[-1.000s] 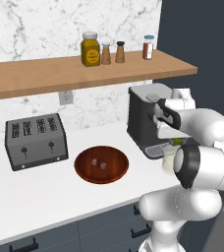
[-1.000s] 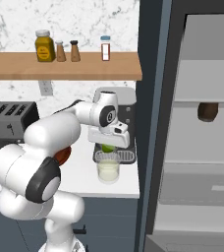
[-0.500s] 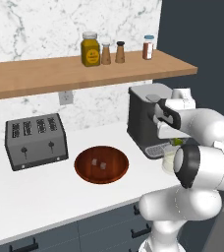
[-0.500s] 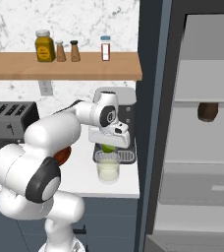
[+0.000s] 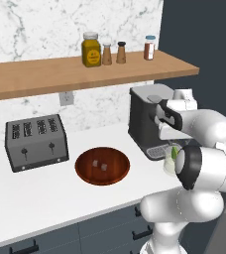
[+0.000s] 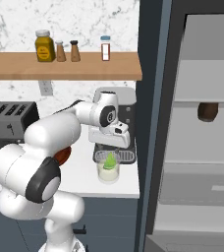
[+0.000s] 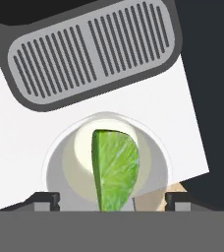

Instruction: Grab a lemon wedge from the fridge and one ice cube from the ice bowl, and put them in the glass of lemonade.

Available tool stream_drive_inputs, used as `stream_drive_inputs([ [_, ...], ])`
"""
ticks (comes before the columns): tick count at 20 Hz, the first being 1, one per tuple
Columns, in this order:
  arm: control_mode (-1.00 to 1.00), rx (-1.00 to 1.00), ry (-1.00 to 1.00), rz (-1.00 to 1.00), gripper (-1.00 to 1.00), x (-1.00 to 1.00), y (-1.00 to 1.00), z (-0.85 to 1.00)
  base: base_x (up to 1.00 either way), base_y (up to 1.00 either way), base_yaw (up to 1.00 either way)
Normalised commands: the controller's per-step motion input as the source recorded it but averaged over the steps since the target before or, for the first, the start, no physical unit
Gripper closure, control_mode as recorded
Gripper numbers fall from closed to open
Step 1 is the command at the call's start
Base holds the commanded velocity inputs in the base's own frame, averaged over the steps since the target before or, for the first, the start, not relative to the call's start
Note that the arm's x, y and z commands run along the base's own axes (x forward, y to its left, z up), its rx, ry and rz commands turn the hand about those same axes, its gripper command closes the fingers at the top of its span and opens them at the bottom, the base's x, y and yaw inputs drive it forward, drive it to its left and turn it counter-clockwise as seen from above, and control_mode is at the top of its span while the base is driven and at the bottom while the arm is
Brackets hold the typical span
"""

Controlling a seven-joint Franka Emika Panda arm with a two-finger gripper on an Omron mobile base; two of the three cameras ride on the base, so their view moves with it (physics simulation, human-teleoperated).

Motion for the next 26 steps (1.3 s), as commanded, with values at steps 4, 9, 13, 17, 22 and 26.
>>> stream_drive_inputs([
  [4,-1.00,0.00,0.00,0.00,-1.00,0.00,0.00,0.00,0.00,0.00,0.00],
  [9,-1.00,0.00,0.00,0.00,-1.00,0.00,0.00,0.00,0.00,0.00,0.00],
  [13,-1.00,0.00,0.00,0.00,-1.00,0.00,0.00,0.01,0.00,0.00,0.00],
  [17,-1.00,0.01,0.00,0.00,-1.00,-0.08,0.00,0.11,0.00,0.00,0.00],
  [22,-1.00,0.03,-0.03,0.00,-1.00,-0.16,-0.01,0.17,0.00,0.00,0.00],
  [26,-1.00,0.01,-0.04,0.00,-1.00,-0.19,0.01,0.23,0.00,0.00,0.00],
])
